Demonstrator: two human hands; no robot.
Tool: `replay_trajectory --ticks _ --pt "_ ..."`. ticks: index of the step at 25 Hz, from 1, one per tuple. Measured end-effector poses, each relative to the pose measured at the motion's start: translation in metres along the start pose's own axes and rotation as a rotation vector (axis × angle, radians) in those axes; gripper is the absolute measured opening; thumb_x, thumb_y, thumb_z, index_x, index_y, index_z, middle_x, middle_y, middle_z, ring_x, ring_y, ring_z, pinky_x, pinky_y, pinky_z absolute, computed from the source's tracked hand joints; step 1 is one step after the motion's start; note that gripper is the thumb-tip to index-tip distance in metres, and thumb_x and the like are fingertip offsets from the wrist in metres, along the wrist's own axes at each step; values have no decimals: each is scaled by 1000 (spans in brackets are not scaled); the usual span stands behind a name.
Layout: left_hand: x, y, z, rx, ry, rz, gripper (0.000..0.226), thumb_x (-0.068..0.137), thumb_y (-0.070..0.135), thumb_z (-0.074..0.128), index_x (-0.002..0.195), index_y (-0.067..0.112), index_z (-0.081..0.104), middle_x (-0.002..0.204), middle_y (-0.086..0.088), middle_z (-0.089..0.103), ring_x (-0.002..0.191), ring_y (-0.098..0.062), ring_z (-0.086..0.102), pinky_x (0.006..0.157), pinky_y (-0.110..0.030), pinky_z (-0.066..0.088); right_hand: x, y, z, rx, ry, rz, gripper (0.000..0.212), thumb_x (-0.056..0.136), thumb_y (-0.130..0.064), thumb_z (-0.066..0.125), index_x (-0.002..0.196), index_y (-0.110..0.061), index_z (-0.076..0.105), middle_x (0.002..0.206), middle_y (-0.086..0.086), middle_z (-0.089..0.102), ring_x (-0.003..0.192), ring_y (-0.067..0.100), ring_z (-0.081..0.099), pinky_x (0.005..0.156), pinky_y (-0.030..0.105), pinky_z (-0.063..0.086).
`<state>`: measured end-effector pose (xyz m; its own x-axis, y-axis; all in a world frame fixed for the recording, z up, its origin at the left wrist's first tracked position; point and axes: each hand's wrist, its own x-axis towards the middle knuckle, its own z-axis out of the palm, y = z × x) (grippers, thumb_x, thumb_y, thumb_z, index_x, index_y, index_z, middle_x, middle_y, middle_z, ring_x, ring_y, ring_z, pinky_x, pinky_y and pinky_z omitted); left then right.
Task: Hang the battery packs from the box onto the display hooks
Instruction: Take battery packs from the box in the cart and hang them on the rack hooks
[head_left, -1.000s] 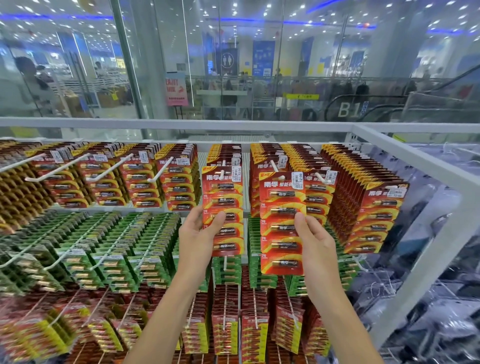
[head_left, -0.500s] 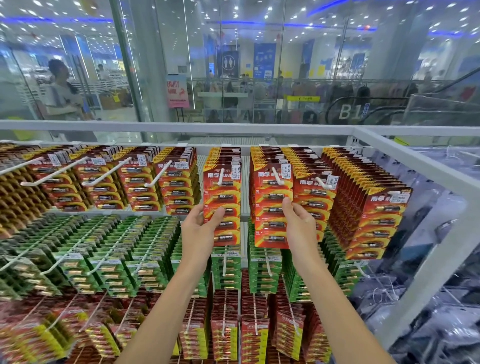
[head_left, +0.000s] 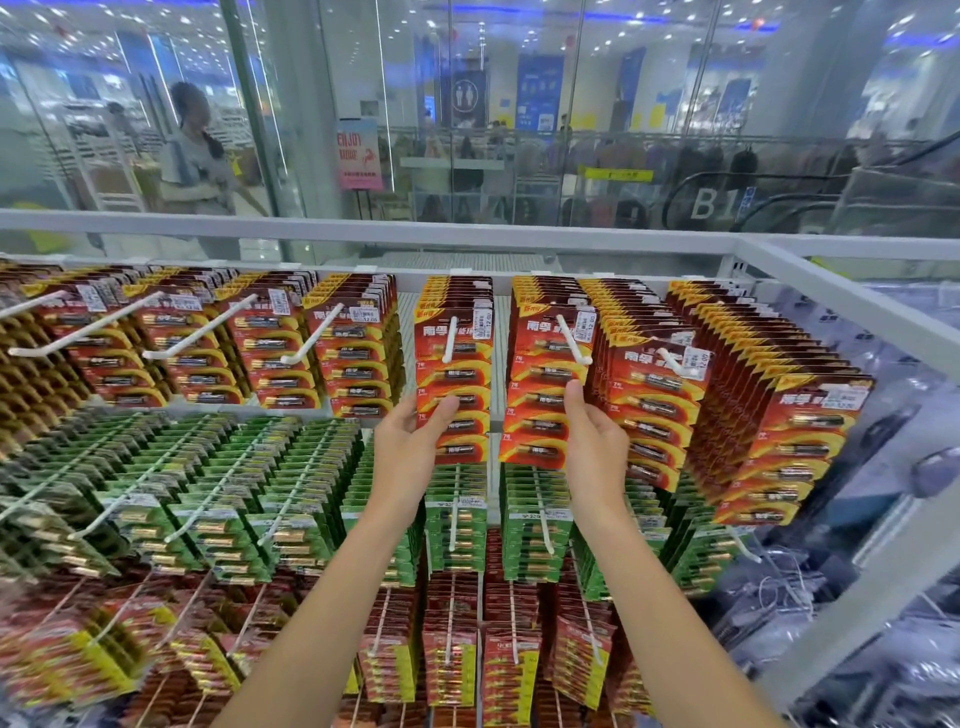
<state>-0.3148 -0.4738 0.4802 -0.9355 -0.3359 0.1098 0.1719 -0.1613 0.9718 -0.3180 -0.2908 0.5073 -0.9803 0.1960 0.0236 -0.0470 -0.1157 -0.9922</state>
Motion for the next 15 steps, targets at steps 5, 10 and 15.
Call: replay_trajectory --ticks 5,10,15 --pt "-2 -8 -4 51 2 0 81 74 64 82 139 20 63 131 3 72 121 -18 68 104 -47 54 -1 13 -1 11 4 -19 54 99 -59 54 95 -9 75 81 4 75 76 13 70 75 22 53" --pt "-15 -16 -12 65 48 -72 62 83 48 80 130 10 64 112 -1 77 97 -21 77 85 -39 64 -7 27 -7 4 -5 10 35 102 -50 53 102 -21 73 100 -3 77 93 16 72 81 30 56" --pt "-39 -19 -24 85 93 -113 39 92 37 75 123 14 65 110 -4 76 89 -24 78 77 -31 63 -25 42 -21 -84 -9 56 33 104 -44 55 125 -20 66 117 -1 71 108 15 68 99 38 53"
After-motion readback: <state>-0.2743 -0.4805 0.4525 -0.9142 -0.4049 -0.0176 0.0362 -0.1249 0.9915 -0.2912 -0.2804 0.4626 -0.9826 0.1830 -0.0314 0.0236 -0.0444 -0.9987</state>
